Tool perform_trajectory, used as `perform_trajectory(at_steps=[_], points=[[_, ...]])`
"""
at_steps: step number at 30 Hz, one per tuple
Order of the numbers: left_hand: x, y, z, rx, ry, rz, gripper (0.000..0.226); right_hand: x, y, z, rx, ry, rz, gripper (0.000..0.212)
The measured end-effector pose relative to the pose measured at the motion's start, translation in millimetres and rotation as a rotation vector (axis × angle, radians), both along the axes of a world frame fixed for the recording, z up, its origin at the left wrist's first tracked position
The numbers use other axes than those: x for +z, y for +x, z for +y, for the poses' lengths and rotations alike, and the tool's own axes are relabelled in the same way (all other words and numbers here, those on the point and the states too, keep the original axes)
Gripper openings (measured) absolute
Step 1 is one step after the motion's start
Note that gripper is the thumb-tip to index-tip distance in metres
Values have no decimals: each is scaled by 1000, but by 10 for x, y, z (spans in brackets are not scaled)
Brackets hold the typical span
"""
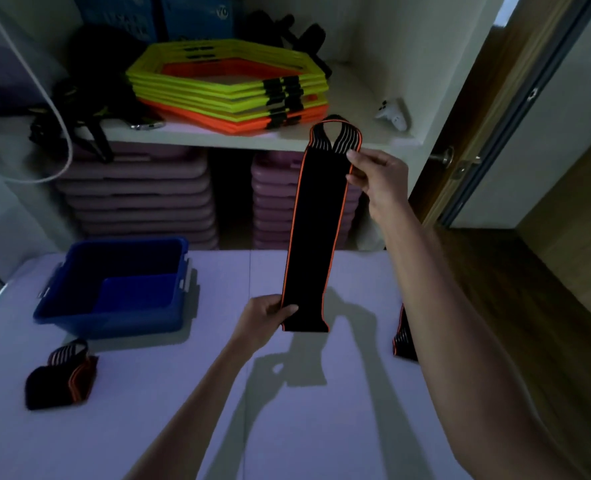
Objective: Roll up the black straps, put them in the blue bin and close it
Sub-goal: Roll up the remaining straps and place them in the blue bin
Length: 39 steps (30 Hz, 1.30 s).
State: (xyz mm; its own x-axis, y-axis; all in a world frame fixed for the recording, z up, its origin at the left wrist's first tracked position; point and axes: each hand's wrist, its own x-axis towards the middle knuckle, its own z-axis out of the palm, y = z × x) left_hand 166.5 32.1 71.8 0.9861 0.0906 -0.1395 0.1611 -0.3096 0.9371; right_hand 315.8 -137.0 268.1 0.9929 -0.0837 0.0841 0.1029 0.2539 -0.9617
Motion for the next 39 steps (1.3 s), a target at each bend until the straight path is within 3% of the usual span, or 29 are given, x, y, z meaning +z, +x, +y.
perform_trajectory(at_steps=[7, 12, 16, 20, 21, 24, 26, 29, 31, 35, 39], points=[[-605, -913, -26, -38, 21, 257, 37, -1111, -187, 189, 111, -199, 220, 6], [-1070, -1467, -112, -111, 30, 520, 26, -2191, -443, 288, 170, -355, 417, 26], [-1149, -1607, -113, -167, 190, 573, 36, -2695, -566, 315, 161, -449, 515, 25], [-1069, -1535, -38, -236, 581, 529, 53, -2972, -643, 310, 157, -531, 520, 20], [-1046, -1490, -13, -207, 631, 497, 53, -3009, -681, 300, 178, -627, 451, 12], [-963, -1279, 47, -59, 661, 281, 38, -3072, -868, 236, 257, -961, 215, 14], [-976, -1070, 74, -77, 737, 59, 24, -3127, -1076, 170, 335, -1154, 25, 40], [-1119, -791, 110, -243, 835, -17, 56, -3291, -1375, 45, 452, -1418, -189, 57], [-1230, -672, 113, -368, 922, -40, 61, -3371, -1529, -7, 575, -1513, -141, 65], [-1224, -512, -3, -322, 976, -137, 49, -3306, -1662, -117, 485, -1300, -69, 61], [-1096, -267, -472, -265, 785, -227, 36, -3068, -1627, -553, 110, -1063, -51, 40]])
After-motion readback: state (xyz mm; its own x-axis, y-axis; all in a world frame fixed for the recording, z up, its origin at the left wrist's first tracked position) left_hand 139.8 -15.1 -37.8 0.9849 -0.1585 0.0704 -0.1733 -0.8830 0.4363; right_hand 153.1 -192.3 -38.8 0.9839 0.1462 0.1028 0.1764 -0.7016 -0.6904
